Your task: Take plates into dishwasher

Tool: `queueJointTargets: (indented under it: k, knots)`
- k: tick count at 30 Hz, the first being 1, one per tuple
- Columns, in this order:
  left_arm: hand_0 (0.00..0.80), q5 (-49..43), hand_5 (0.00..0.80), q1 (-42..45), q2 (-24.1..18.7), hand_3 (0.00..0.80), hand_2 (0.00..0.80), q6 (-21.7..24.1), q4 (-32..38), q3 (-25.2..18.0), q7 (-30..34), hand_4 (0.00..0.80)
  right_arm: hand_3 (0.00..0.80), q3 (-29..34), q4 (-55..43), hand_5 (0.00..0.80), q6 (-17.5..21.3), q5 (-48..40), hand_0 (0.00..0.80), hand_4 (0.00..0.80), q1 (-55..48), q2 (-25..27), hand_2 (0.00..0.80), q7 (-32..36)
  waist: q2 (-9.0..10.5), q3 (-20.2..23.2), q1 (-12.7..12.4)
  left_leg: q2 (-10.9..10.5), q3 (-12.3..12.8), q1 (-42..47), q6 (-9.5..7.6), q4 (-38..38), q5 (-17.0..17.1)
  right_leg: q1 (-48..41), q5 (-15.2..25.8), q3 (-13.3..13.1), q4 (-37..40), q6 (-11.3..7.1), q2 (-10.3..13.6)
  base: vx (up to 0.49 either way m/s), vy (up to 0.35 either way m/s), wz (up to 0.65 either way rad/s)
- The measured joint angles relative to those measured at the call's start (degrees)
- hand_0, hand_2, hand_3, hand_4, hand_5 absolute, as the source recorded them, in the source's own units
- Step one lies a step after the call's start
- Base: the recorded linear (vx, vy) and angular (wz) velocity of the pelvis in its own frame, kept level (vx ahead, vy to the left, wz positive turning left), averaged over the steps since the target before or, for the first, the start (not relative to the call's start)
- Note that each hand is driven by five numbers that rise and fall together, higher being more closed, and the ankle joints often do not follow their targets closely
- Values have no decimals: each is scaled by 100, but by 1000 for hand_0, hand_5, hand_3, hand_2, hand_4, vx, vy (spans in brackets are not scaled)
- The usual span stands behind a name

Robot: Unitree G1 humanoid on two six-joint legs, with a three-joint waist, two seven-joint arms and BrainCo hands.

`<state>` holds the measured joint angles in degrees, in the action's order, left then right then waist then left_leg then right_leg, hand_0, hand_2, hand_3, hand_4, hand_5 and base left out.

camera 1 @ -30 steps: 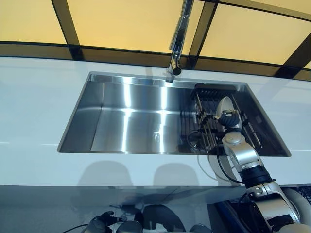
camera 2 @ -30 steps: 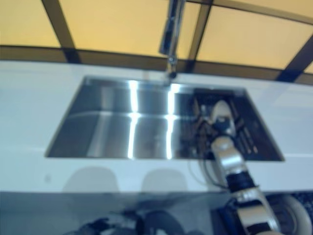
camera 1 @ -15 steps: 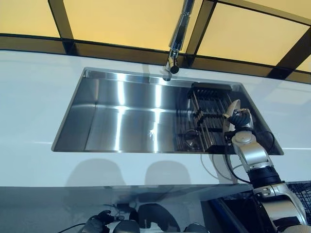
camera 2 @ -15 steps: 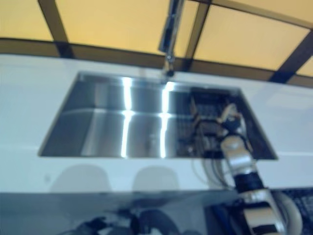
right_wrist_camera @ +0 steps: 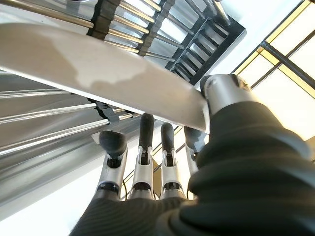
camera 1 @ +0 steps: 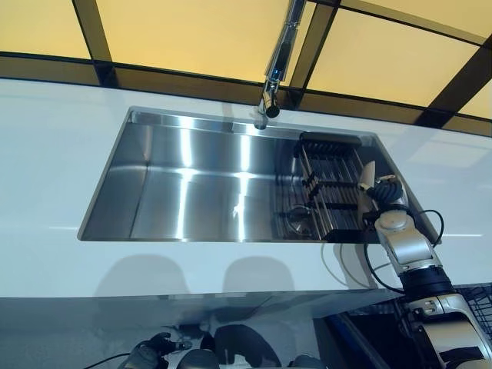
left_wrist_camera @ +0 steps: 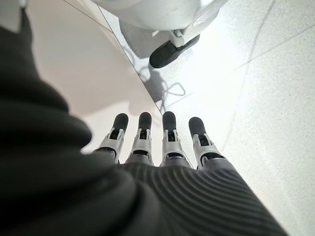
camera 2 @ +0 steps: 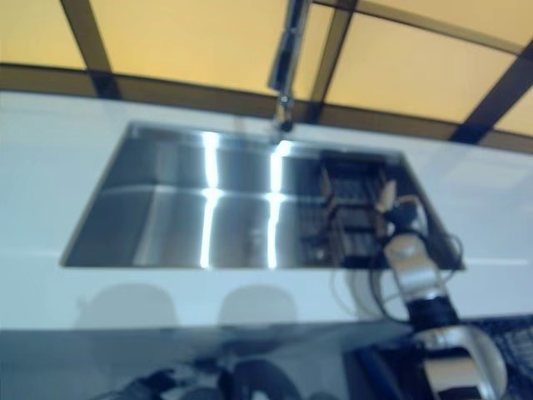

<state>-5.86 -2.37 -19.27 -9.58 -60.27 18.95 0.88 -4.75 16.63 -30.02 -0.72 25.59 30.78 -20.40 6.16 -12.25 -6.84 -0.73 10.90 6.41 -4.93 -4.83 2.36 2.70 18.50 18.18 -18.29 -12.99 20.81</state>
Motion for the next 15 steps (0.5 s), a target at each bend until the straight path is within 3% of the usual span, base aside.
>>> queueJointTargets:
  k: [15]
  knots:
    - [0, 41, 0, -3, -108, 0, 0, -1, 13, 0, -2, 0, 800, 63, 5, 800, 100, 2, 800, 800, -42, 136, 800, 248, 49, -9, 31, -1, 35, 5, -13, -1, -10, 1, 33, 1, 33, 38, -7, -3, 0, -1]
